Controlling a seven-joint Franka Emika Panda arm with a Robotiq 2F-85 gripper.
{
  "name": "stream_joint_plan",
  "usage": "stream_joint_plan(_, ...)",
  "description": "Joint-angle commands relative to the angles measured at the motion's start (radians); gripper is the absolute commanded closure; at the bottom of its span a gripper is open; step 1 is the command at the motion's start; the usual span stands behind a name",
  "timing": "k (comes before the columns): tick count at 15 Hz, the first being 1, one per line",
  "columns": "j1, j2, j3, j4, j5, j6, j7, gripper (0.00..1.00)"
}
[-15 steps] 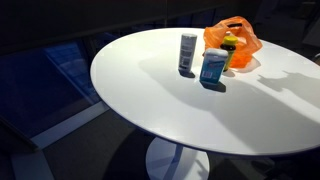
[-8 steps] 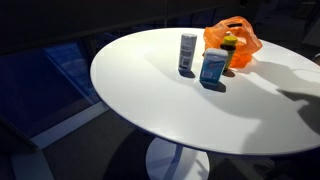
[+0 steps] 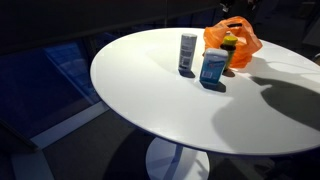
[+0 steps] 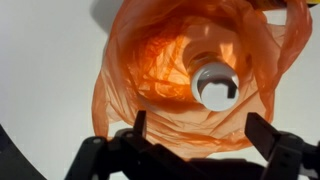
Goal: Pick up the white medicine bottle from the orange plastic and put it on the table
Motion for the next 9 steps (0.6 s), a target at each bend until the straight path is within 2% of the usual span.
stream_joint_plan(1,0.029,0.062,-0.027,0.062,0.007,0.006,0.025,0.00)
stream_joint_plan(9,0.071,0.143,-0.047,0.087,0.007,0.039,0.034,0.00)
